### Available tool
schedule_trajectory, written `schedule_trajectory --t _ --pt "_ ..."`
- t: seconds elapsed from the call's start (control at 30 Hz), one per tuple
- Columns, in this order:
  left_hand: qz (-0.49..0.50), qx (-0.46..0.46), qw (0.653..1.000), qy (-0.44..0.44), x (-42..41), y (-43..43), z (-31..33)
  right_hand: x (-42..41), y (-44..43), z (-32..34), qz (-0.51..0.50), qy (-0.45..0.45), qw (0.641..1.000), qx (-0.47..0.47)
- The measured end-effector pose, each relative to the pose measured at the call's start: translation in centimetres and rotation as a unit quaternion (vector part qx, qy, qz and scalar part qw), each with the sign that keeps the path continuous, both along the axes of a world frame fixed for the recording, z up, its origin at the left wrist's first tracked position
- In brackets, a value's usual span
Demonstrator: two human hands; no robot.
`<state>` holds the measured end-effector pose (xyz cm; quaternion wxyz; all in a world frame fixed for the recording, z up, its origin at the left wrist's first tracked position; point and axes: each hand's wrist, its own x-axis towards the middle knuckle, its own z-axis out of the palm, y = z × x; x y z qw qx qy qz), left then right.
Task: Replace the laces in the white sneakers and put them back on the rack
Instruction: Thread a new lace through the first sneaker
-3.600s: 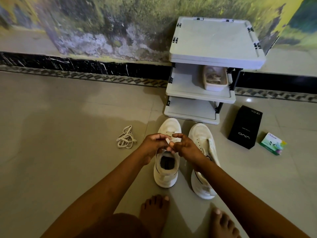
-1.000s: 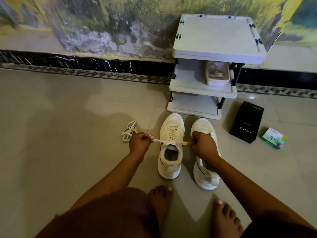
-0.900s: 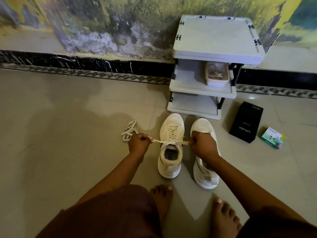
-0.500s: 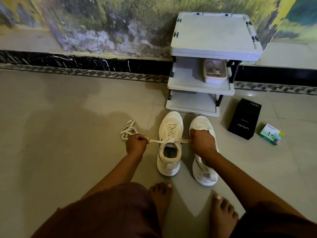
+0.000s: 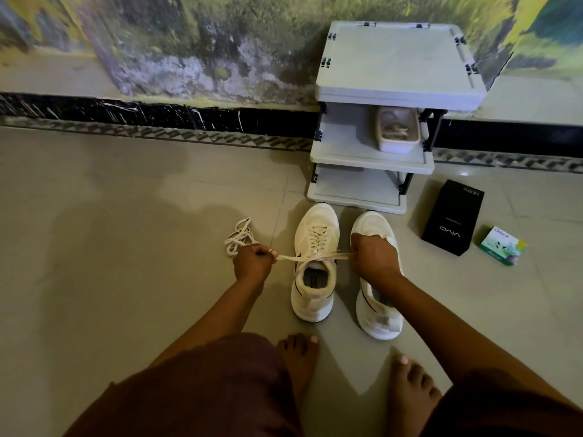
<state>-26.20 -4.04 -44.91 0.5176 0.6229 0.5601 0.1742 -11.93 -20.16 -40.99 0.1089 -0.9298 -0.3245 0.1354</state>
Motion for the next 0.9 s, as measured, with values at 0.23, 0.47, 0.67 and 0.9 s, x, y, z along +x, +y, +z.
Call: schedule_trajectory --t 0.23,0.47,0.67,0.9 --pt "0.009 -0.035 0.999 -0.020 -0.28 -0.38 0.52 -0.19 0.01 0.10 -0.003 0.001 1.000 0.000" --pt "-0.011 -0.029 0.999 -0.019 -0.47 -0.40 0.50 -0.17 0.14 0.36 -0.009 0.000 1.000 -0.012" --pt "-0.002 0.000 1.000 0.012 -0.34 -0.49 0.12 -0.29 0.40 0.36 -0.017 0.009 1.000 -0.024" --pt "0.007 -0.021 1.000 0.016 -0.07 -0.14 -0.02 -0.60 0.56 0.70 -0.026 0.023 0.999 -0.012"
